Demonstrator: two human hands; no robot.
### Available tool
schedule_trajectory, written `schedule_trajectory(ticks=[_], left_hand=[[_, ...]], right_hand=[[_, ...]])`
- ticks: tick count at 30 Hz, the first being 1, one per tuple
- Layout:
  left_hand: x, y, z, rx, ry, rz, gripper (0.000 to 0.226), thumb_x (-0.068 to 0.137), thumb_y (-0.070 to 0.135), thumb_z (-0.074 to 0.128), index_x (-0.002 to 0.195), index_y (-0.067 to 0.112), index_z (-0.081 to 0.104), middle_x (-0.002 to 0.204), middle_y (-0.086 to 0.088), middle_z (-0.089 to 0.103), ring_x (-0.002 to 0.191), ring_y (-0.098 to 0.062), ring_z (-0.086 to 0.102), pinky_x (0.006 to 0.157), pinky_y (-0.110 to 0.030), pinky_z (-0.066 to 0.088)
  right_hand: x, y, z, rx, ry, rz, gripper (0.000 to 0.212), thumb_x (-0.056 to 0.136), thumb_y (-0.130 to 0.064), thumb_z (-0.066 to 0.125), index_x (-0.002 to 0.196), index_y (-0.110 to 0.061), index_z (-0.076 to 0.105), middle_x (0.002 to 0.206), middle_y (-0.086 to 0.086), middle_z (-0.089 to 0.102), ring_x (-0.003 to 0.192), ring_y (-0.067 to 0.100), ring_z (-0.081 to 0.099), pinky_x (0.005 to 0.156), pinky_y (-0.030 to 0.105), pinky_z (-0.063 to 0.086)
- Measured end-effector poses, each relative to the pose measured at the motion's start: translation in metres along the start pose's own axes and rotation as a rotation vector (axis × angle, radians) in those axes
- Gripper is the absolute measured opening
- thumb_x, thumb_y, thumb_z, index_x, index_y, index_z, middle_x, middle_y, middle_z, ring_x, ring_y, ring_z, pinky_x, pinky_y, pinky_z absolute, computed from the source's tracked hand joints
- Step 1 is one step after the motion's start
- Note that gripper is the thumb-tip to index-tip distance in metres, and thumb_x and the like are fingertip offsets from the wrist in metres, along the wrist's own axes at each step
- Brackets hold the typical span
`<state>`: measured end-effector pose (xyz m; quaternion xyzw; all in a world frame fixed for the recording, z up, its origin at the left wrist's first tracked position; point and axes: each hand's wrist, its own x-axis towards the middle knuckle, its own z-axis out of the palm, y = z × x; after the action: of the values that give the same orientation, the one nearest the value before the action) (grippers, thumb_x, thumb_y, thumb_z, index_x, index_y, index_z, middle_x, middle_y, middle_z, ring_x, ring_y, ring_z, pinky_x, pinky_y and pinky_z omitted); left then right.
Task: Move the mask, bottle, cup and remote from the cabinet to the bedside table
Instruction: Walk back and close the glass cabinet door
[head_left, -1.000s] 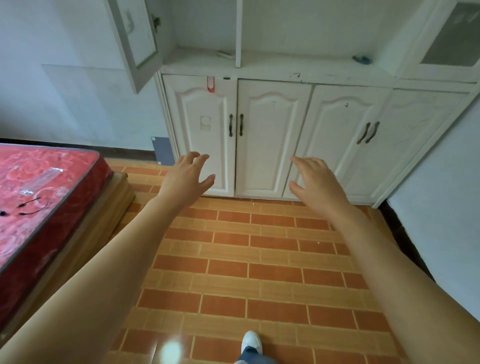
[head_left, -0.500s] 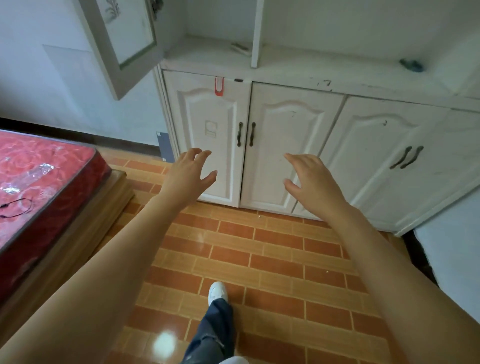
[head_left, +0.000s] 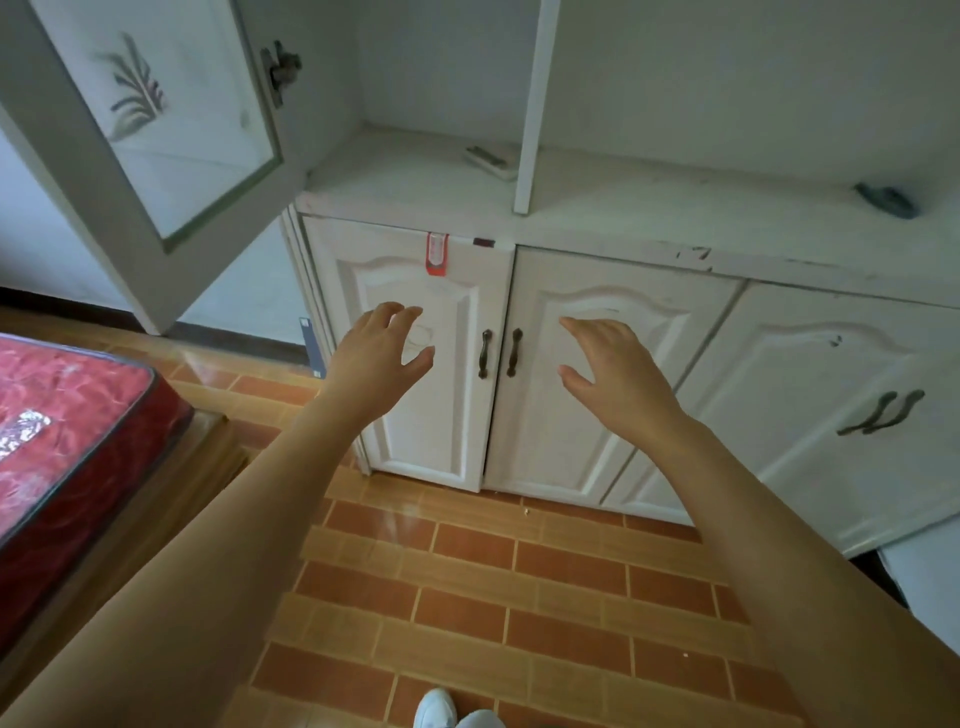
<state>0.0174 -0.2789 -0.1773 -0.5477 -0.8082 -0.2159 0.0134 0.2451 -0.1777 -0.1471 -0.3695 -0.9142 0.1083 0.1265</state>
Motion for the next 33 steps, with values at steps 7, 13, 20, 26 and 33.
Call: schedule_trajectory(ticks=[7, 13, 20, 26, 33], left_hand=[[0.058, -0.014, 0.012, 0.037, 0.007, -0.038, 0.053, 0.09, 0.034, 0.052, 0.136, 0.011, 0.038, 0.14, -0.012, 0.043, 0.127, -0.028, 0.04, 0.102, -0.041, 0.036], [0.106, -0.011, 0.03, 0.072, 0.044, -0.153, 0.053, 0.09, 0.034, 0.053, 0.135, 0.01, 0.04, 0.139, -0.014, 0.043, 0.125, -0.03, 0.042, 0.101, -0.043, 0.038], [0.145, 0.008, 0.039, 0.108, 0.149, -0.372, 0.053, 0.089, 0.035, 0.053, 0.135, 0.012, 0.04, 0.141, -0.012, 0.042, 0.127, -0.03, 0.041, 0.102, -0.043, 0.037], [0.134, 0.015, 0.034, 0.152, 0.23, -0.538, 0.052, 0.088, 0.032, 0.056, 0.134, 0.01, 0.043, 0.137, -0.014, 0.045, 0.118, -0.032, 0.049, 0.097, -0.045, 0.043], [0.105, 0.01, 0.016, 0.234, 0.298, -0.688, 0.049, 0.088, 0.031, 0.056, 0.131, 0.011, 0.046, 0.135, -0.013, 0.048, 0.12, -0.03, 0.047, 0.097, -0.042, 0.041]], right_hand=[[0.07, 0.021, 0.007, 0.062, 0.014, -0.065, 0.052, 0.094, -0.024, 0.046, 0.141, -0.014, 0.028, 0.144, 0.006, 0.039, 0.136, 0.022, 0.026, 0.11, 0.033, 0.025], [0.143, 0.056, 0.016, 0.103, -0.038, -0.193, 0.052, 0.093, -0.025, 0.046, 0.141, -0.014, 0.029, 0.143, 0.005, 0.04, 0.134, 0.021, 0.027, 0.109, 0.034, 0.026], [0.231, 0.082, 0.01, 0.111, -0.11, -0.463, 0.052, 0.092, -0.023, 0.049, 0.139, -0.013, 0.032, 0.14, 0.005, 0.043, 0.132, 0.023, 0.03, 0.106, 0.033, 0.027], [0.274, 0.076, 0.016, 0.159, -0.149, -0.701, 0.052, 0.091, -0.024, 0.05, 0.138, -0.011, 0.034, 0.137, 0.006, 0.047, 0.128, 0.023, 0.035, 0.106, 0.033, 0.029], [0.291, 0.045, 0.027, 0.234, -0.17, -0.837, 0.051, 0.091, -0.026, 0.051, 0.138, -0.013, 0.035, 0.138, 0.006, 0.047, 0.13, 0.024, 0.034, 0.109, 0.036, 0.03]])
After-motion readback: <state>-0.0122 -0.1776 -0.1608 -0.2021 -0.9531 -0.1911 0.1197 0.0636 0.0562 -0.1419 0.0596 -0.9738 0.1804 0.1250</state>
